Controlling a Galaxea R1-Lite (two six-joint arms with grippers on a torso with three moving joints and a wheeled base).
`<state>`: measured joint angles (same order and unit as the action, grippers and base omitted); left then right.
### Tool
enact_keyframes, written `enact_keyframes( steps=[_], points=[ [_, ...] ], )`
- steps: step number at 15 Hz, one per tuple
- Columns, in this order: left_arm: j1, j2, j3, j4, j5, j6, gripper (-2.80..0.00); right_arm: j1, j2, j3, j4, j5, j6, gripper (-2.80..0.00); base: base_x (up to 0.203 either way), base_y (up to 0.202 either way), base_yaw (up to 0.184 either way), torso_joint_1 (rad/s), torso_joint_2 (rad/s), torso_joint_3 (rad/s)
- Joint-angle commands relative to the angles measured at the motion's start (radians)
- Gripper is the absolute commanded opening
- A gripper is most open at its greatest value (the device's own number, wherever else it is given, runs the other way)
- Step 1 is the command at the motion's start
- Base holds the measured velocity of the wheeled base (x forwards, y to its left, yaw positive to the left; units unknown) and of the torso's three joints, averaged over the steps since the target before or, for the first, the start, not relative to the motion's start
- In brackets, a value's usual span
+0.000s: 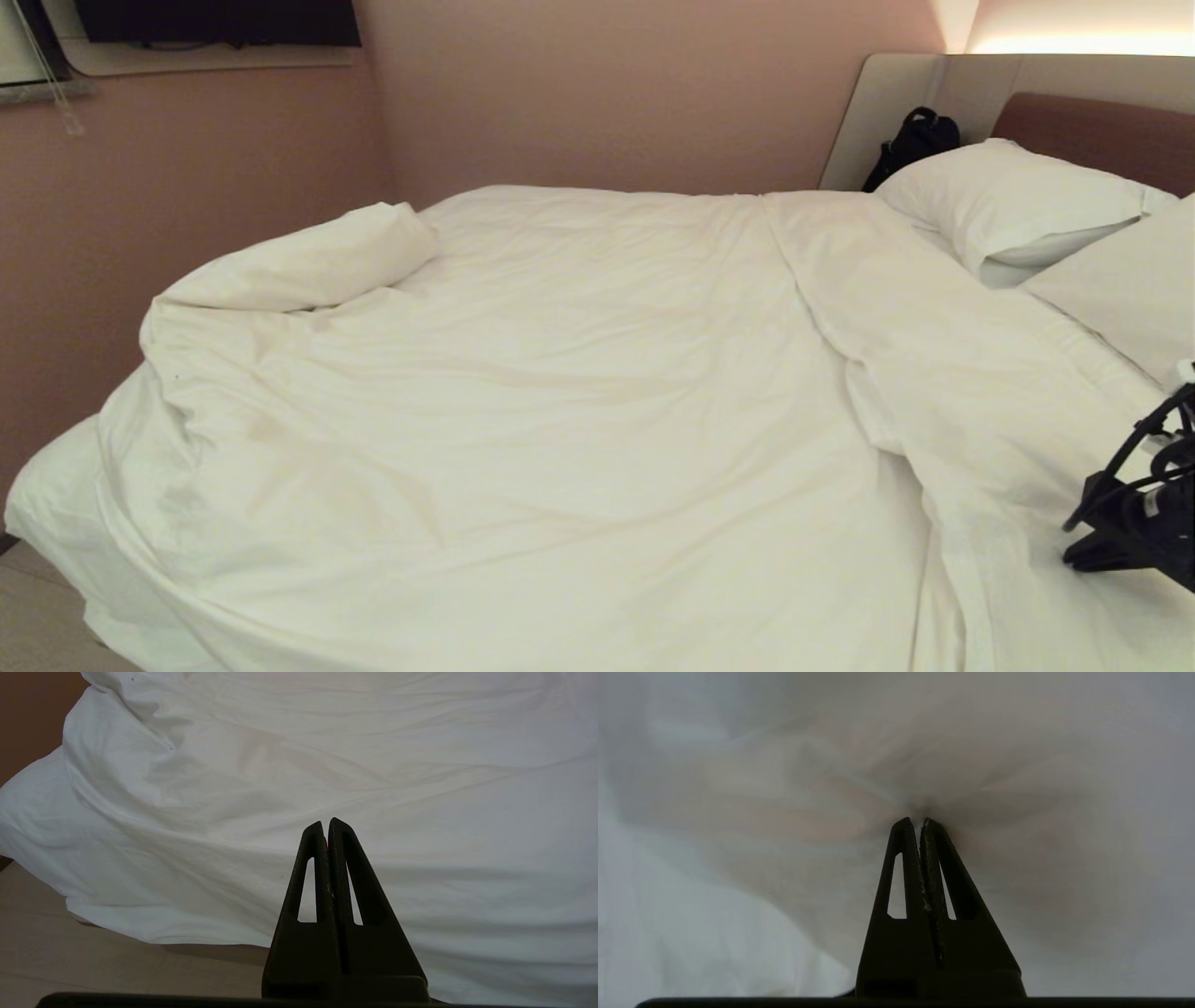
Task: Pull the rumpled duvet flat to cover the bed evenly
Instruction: Flatten the corners of the folded blanket
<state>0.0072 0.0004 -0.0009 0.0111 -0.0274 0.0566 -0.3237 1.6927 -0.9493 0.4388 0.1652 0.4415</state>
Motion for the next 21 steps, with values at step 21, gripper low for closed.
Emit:
enact_keyframes(
  steps=[21],
  points=[
    [0.0,0.0,-0.001,0.0,-0.002,0.0,-2.8,0.209,-0.307,0.576,-0.078,-0.059,-0.171,-2.8,0.0,0.0,0.0,0.0,0.0,0.0]
  ],
)
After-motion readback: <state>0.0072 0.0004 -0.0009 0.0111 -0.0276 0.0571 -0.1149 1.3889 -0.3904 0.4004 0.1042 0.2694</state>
